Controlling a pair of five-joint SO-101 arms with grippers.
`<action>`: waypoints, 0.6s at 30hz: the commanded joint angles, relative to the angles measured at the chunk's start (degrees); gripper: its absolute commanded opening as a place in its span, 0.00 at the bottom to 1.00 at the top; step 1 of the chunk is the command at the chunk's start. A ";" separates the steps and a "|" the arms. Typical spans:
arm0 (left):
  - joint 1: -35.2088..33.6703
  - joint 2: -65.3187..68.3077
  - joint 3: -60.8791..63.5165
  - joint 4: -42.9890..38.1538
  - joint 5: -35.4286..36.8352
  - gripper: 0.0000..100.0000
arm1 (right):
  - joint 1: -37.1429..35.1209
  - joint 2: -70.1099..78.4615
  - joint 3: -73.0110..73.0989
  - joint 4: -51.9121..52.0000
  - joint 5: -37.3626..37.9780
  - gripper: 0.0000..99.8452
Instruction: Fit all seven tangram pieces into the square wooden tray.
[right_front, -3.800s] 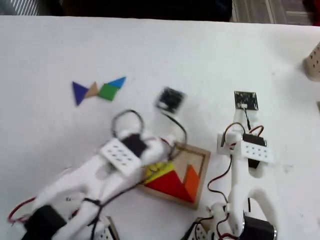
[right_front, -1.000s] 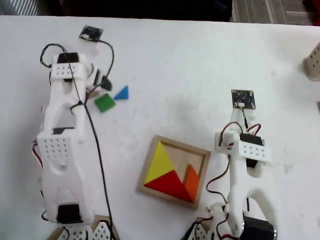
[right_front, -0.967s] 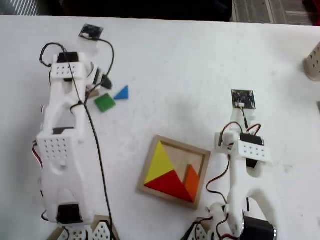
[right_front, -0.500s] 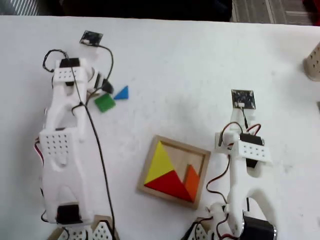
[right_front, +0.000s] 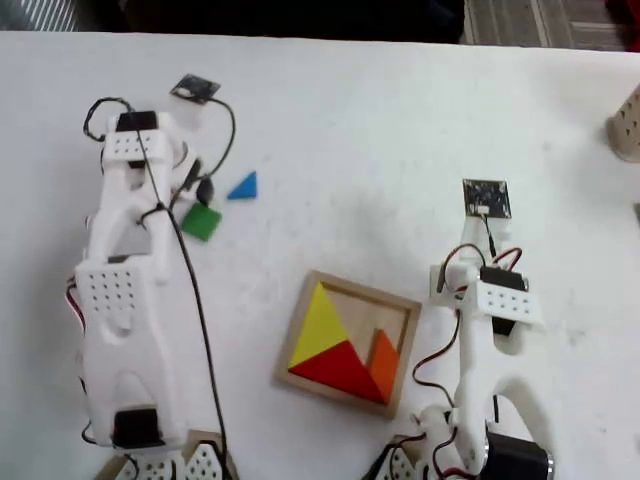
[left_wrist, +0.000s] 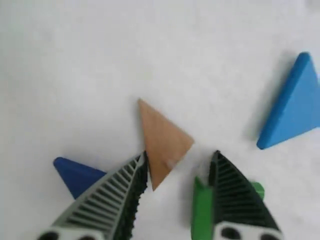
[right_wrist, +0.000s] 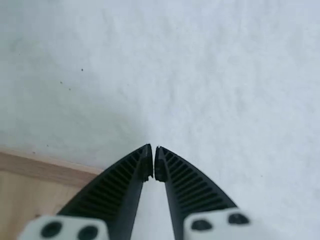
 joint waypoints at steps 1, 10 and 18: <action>-1.01 -1.10 -1.14 -4.75 -1.23 0.21 | -0.92 -1.27 -0.70 -0.75 0.62 0.02; -0.22 -1.63 -1.23 -7.74 -1.58 0.22 | -0.92 -1.27 -0.70 -0.75 0.62 0.02; 1.45 -1.45 -1.23 -7.38 -1.32 0.26 | -0.92 -1.27 -0.70 -0.75 0.62 0.02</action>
